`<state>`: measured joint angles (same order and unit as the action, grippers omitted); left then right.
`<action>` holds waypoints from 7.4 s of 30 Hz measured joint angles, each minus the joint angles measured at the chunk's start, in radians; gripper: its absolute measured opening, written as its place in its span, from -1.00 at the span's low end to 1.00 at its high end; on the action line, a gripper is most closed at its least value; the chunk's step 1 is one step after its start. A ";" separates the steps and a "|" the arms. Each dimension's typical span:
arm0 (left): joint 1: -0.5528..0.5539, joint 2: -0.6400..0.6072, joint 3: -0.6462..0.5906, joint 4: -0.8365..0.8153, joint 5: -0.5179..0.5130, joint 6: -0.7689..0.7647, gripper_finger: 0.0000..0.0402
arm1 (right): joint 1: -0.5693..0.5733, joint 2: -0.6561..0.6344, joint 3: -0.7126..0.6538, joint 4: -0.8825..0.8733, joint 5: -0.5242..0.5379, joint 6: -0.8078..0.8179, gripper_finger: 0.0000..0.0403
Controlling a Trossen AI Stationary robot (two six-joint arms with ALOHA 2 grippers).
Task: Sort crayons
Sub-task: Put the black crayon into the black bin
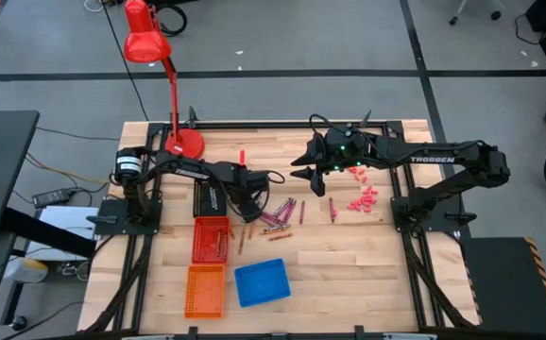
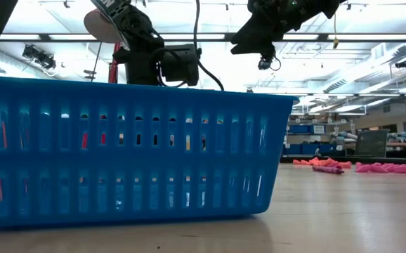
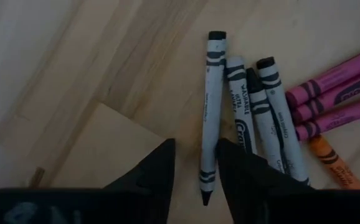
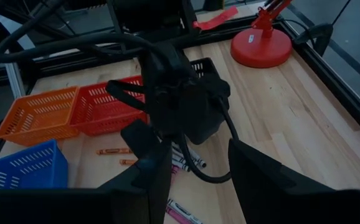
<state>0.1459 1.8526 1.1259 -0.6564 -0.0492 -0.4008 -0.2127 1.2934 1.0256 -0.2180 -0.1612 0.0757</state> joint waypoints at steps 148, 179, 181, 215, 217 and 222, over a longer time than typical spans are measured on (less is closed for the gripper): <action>-0.074 -0.085 -0.027 0.042 -0.126 0.040 -0.29 | -0.019 0.000 0.000 0.059 -0.023 0.003 -0.20; -0.034 -0.067 -0.027 0.135 0.045 0.187 -0.29 | -0.017 0.000 0.000 0.087 -0.013 -0.006 -0.20; -0.046 -0.058 -0.028 0.123 0.010 0.187 -0.29 | -0.017 0.000 0.000 0.087 -0.013 -0.007 -0.20; 0.002 -0.053 -0.028 0.090 0.100 0.132 -0.29 | -0.018 0.000 0.000 0.103 -0.016 -0.050 -0.20; -0.002 -0.053 -0.028 0.089 0.100 0.132 -0.29 | -0.018 0.000 0.000 0.117 -0.015 -0.050 -0.20; -0.022 -0.053 -0.028 0.070 0.086 0.131 -0.29 | -0.018 0.000 0.000 0.137 -0.014 -0.046 -0.20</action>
<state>0.1237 1.8000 1.0977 -0.5868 0.0369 -0.2695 -0.2302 1.2930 1.0260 -0.0811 -0.1753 0.0296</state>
